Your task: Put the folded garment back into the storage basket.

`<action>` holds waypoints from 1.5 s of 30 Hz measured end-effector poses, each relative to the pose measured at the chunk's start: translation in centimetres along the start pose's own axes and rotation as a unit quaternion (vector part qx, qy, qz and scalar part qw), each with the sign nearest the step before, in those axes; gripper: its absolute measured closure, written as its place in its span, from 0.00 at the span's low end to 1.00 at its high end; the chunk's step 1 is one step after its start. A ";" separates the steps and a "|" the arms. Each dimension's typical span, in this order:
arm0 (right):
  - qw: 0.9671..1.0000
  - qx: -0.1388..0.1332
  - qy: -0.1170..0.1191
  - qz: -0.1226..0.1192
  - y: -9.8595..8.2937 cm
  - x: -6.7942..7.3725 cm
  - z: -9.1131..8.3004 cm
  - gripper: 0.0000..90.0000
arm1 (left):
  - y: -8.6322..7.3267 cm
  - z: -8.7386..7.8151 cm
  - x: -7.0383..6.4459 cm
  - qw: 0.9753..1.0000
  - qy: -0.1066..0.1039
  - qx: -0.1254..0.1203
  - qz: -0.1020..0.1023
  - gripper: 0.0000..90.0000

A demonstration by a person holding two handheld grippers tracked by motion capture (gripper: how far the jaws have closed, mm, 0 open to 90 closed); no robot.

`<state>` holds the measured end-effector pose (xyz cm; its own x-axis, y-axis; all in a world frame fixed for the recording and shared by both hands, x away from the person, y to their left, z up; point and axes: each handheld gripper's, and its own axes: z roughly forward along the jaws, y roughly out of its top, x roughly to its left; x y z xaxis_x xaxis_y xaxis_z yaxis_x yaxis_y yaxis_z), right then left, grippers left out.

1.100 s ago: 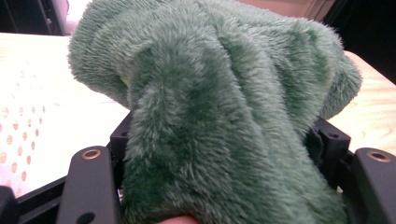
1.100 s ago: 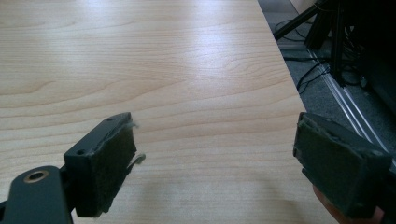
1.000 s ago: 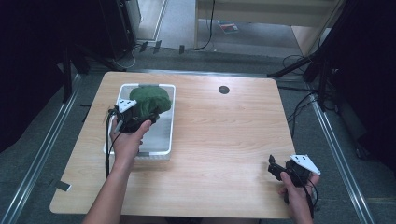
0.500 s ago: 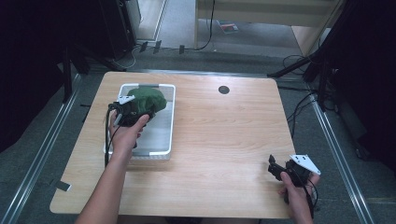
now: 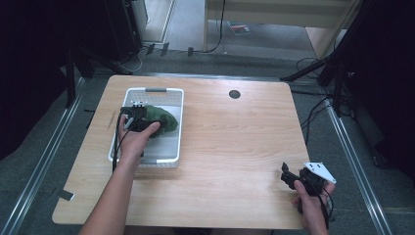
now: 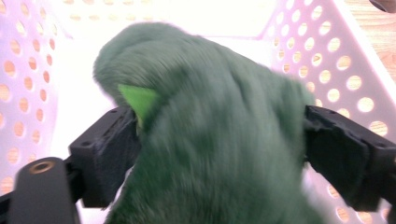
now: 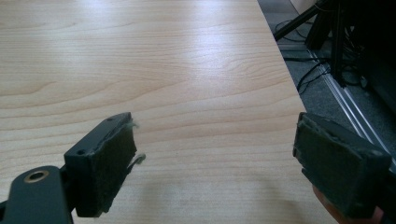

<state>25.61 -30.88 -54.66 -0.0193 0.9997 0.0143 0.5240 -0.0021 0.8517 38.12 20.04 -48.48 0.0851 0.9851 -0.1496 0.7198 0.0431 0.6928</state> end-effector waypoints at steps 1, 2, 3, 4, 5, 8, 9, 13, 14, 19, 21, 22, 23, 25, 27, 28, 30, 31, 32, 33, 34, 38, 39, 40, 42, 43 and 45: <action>1.000 0.000 0.000 0.000 0.0 0.0 0.0 0.15 | 0.0 -0.1 0.0 1.000 0.004 -0.001 0.001 0.10; 1.000 -0.001 0.001 0.000 0.0 0.0 0.0 0.14 | 0.1 -0.3 0.0 1.000 0.005 0.000 0.004 0.07; 1.000 -0.001 0.001 0.000 0.0 0.0 0.0 0.14 | 0.1 -0.4 0.1 1.000 0.001 -0.003 0.002 0.04; 1.000 -0.002 0.001 0.000 0.0 0.0 0.0 0.15 | 0.1 -0.5 0.1 1.000 -0.003 -0.002 0.003 0.01; 1.000 -0.003 0.001 0.000 0.0 0.0 0.0 0.14 | 0.1 -0.7 0.1 1.000 -0.001 -0.002 0.003 0.01; 1.000 -0.002 0.001 0.000 0.0 0.0 0.0 0.14 | 0.1 -1.2 0.1 1.000 -0.011 -0.007 0.001 0.01; 1.000 -0.002 0.001 -0.001 0.0 0.0 0.0 0.14 | 0.0 -1.4 0.1 1.000 -0.014 -0.015 0.004 0.01; 1.000 -0.003 0.001 -0.002 0.0 0.0 0.0 0.15 | 0.0 -2.4 0.1 0.999 -0.034 -0.040 0.003 0.00; 1.000 -0.003 0.001 -0.002 0.0 0.0 0.0 0.14 | 0.0 -2.6 0.1 0.998 -0.034 -0.047 0.000 0.00; 1.000 -0.002 0.001 -0.001 0.0 0.0 0.0 0.14 | 0.0 -3.8 0.0 0.997 -0.038 -0.065 0.003 0.00; 1.000 -0.002 0.001 -0.001 0.0 0.0 0.0 0.14 | -0.1 -4.4 0.0 0.996 -0.045 -0.079 0.004 0.00; 1.000 -0.002 0.001 -0.001 0.0 0.0 0.0 0.14 | -0.2 -4.8 0.1 0.995 -0.047 -0.084 0.005 0.00; 1.000 -0.002 0.001 -0.001 0.0 0.0 0.0 0.14 | -0.2 -5.1 0.1 0.995 -0.049 -0.089 0.005 0.00; 1.000 -0.003 0.002 -0.004 0.0 0.0 -0.1 0.14 | -0.4 -5.6 0.2 0.994 -0.052 -0.098 0.005 0.00; 1.000 -0.003 0.002 -0.003 0.0 0.0 -0.1 0.14 | -0.6 -6.2 0.3 0.993 -0.055 -0.106 0.008 0.00; 1.000 -0.004 0.001 -0.003 0.0 0.0 -0.1 0.14 | -0.8 -6.5 0.4 0.992 -0.057 -0.114 0.010 0.00; 1.000 -0.004 0.002 -0.004 0.0 0.0 -0.1 0.14 | -1.0 -7.1 0.6 0.991 -0.062 -0.120 0.013 0.00; 1.000 -0.004 0.002 -0.004 0.0 0.0 -0.1 0.14 | -1.2 -7.3 0.7 0.990 -0.062 -0.124 0.014 0.00; 1.000 -0.003 0.002 -0.004 0.0 0.0 -0.1 0.14 | -1.4 -7.6 0.9 0.990 -0.063 -0.128 0.014 0.00; 1.000 -0.003 0.002 -0.003 0.0 0.0 -0.1 0.14 | -1.5 -7.9 1.1 0.989 -0.064 -0.132 0.015 0.00; 1.000 -0.003 0.002 -0.004 0.0 0.0 -0.1 0.14 | -1.7 -8.2 1.3 0.988 -0.065 -0.136 0.015 0.00; 1.000 -0.004 0.001 -0.004 0.0 0.0 -0.1 0.14 | -2.6 -9.2 1.9 0.986 -0.072 -0.149 0.015 0.00; 1.000 -0.004 0.000 -0.004 0.0 0.0 -0.1 0.14 | -2.7 -9.4 2.1 0.986 -0.073 -0.151 0.015 0.00; 1.000 -0.004 0.000 -0.004 0.0 0.0 -0.1 0.14 | -3.0 -9.7 2.3 0.985 -0.072 -0.154 0.016 0.00; 1.000 -0.004 -0.001 -0.004 0.0 0.0 -0.1 0.14 | -3.4 -10.1 2.6 0.984 -0.072 -0.159 0.016 0.00; 1.000 -0.004 -0.001 -0.004 0.0 0.0 -0.1 0.14 | -3.6 -10.3 2.9 0.984 -0.073 -0.162 0.016 0.00; 1.000 -0.004 -0.002 -0.004 0.0 0.0 -0.1 0.14 | -4.1 -10.7 3.3 0.984 -0.071 -0.163 0.016 0.00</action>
<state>25.52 -30.83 -54.65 -0.0210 0.9998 0.0057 0.5171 0.0060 0.8559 28.07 24.90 -44.23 0.2149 0.9548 -0.2053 0.4577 0.0873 0.8848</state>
